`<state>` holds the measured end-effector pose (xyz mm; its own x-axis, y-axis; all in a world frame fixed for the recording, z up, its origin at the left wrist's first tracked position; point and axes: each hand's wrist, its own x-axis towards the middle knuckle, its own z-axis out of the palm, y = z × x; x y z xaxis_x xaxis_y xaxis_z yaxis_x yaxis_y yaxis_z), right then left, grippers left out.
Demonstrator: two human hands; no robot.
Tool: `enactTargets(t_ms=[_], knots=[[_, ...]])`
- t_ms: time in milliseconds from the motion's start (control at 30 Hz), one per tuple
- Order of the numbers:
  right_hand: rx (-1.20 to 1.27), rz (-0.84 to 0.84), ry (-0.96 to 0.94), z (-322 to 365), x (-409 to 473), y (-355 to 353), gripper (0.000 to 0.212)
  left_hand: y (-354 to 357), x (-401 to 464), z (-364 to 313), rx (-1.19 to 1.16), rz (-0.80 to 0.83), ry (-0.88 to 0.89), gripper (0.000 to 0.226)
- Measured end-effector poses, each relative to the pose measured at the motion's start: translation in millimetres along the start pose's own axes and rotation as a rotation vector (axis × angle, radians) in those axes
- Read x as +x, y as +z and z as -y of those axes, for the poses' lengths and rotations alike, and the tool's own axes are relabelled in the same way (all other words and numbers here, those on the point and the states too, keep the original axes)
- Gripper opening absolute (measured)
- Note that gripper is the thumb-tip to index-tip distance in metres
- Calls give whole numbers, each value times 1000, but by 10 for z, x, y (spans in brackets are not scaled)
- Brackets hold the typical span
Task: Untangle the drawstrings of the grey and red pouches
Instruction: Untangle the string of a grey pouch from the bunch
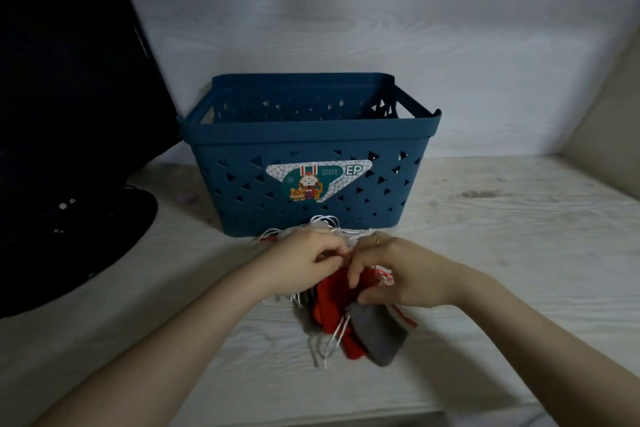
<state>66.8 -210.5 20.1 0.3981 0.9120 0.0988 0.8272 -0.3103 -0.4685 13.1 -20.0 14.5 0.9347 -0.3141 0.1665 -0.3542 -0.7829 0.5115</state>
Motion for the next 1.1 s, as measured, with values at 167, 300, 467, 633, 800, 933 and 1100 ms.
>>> enactTargets(t_ms=[167, 300, 467, 633, 800, 933, 1100], knots=[[-175, 47, 23, 0, -62, 166, 30, 103, -43, 56, 130, 26, -43, 14], [-155, -25, 20, 14, -65, 171, 15, 114, -64, 44, 98, -9, -83, 17], [-8, -244, 51, 104, -22, -131, 7, 1, -28, -138, -68, -255, -14, 33], [99, -429, 69, 141, 63, -208, 16, -105, -2, -315, -61, -309, -13, 19], [141, -417, 130, 114, 112, -200, 25, -160, 45, -182, 33, -316, -64, 21], [-51, -340, 131, 21, 147, -257, 15, -224, 52, -90, 42, -321, -91, 38], [-85, -315, 168, -78, 148, -305, 29, -264, 36, 36, -86, -359, -151, 44]])
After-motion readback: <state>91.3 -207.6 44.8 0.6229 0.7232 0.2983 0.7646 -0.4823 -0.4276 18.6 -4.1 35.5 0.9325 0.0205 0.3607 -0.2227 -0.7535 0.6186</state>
